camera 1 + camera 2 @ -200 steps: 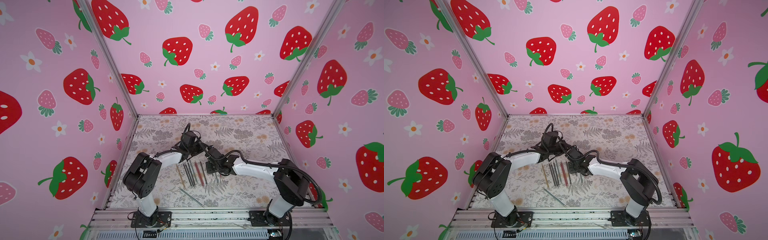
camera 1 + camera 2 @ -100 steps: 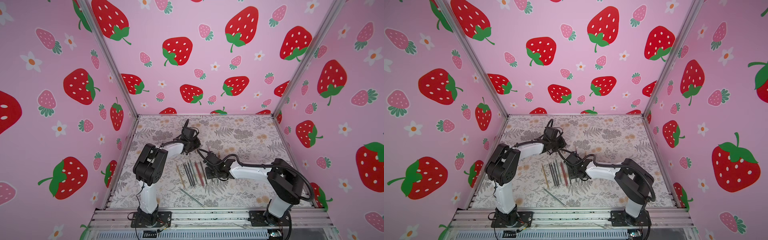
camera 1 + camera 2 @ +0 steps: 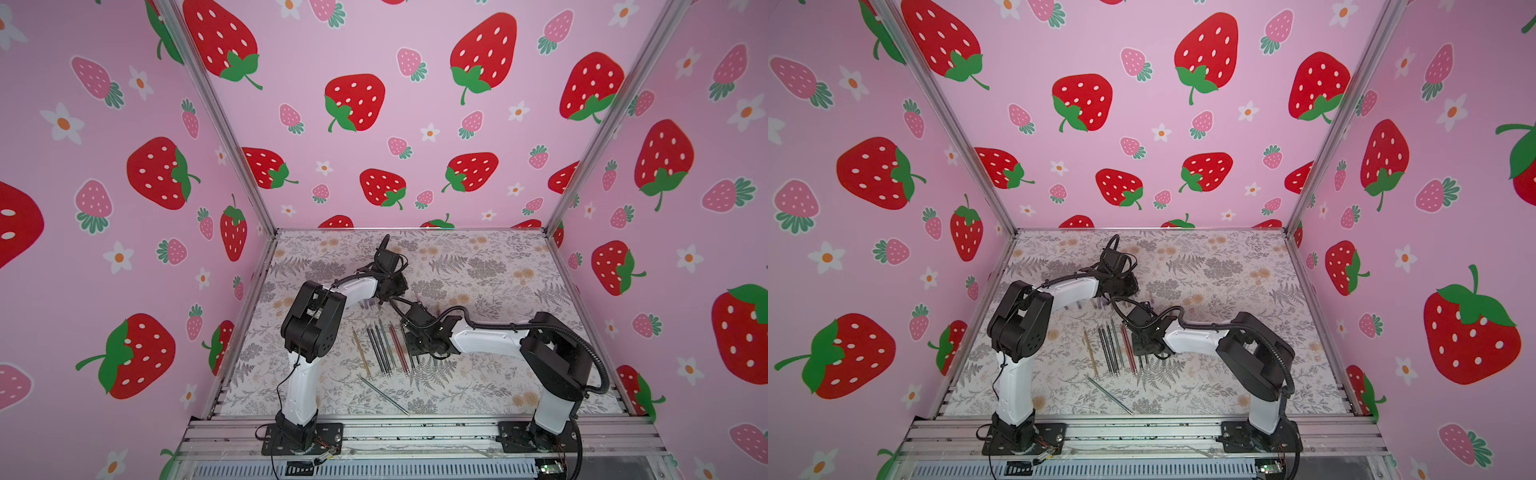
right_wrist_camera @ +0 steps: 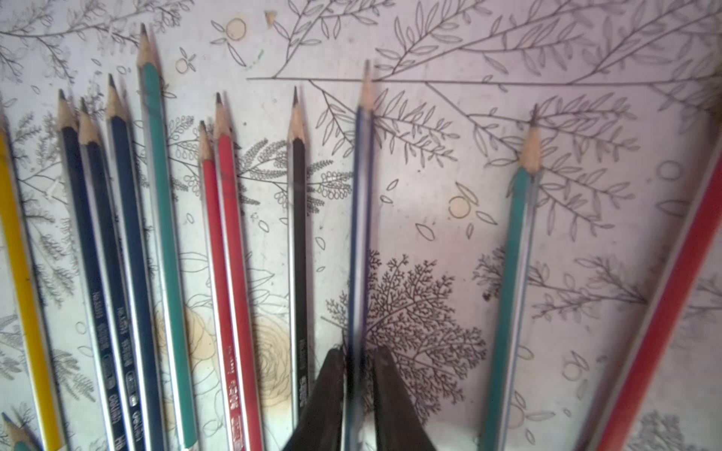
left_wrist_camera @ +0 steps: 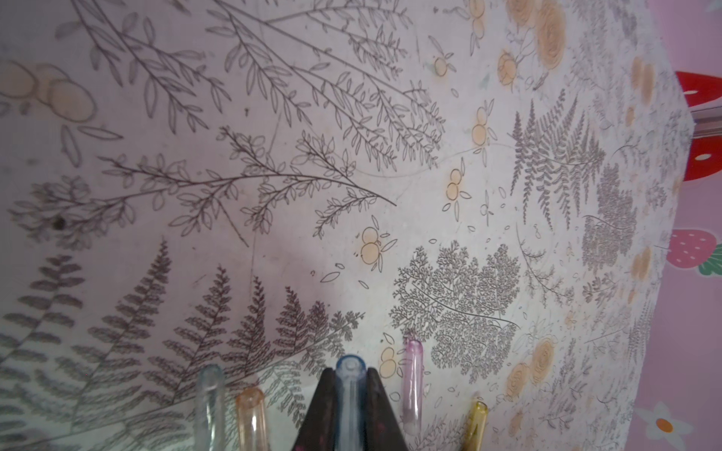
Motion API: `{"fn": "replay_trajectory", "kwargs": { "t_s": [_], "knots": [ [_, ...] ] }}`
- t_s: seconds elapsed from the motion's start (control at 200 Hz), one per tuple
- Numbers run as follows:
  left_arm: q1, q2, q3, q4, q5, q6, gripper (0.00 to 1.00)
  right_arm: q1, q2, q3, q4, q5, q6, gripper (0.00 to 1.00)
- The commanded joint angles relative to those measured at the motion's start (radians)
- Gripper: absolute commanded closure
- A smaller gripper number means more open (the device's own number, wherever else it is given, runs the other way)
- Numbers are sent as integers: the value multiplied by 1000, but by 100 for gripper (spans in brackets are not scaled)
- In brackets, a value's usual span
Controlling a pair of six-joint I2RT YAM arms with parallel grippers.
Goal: Remove the protective cover of the pencils
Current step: Place the pencil at the center of the board, then place the protective sleeve at the center of the board.
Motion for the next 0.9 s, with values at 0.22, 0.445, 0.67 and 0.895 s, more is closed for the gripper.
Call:
{"fn": "replay_trajectory", "kwargs": {
  "t_s": [0.22,0.445,0.67,0.895],
  "knots": [
    [-17,42,87,-124,-70,41,95,-4,-72,46,-111,42,-41,64],
    [-17,25,81,-126,-73,44,85,-8,-216,40,-187,141,-73,58],
    [-17,4,64,-107,-65,46,75,-56,-365,-46,-249,221,-39,51],
    [-17,-59,16,-75,-61,42,65,-118,-344,-104,-262,199,9,51]
  ]
}}
